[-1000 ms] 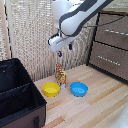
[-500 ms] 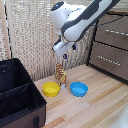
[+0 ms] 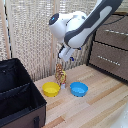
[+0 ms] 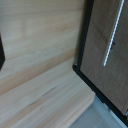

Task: Move your gripper towards the bottom drawer handle. Grasp the handle gently with your gripper. Apply gentle outward force to slide the bottom drawer open.

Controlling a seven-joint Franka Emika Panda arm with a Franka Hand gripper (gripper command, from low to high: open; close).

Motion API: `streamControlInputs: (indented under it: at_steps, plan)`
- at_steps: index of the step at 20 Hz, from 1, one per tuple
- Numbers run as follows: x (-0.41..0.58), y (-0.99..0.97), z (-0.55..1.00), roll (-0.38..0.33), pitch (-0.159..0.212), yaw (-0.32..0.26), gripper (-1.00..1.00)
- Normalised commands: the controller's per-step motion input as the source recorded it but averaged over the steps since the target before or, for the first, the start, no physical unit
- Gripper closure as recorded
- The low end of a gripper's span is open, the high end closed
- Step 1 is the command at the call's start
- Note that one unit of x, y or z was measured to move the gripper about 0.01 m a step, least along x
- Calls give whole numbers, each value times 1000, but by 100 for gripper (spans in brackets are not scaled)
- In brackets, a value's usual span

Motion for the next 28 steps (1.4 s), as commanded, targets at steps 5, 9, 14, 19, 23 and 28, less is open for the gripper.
streamControlInputs:
  at_steps: [5, 9, 14, 19, 23, 28]
  plan:
    - [-205, -207, -58, -375, 0, 136, -100]
    - [-148, -331, -234, -337, -33, 138, -100]
    - [-14, -267, -403, -257, -102, 138, -100]
    - [-1, -416, -138, -250, -142, 103, -100]
    - [-116, -559, 31, -275, -128, 47, -100]
    - [-329, -622, -72, -192, -82, 37, -100]
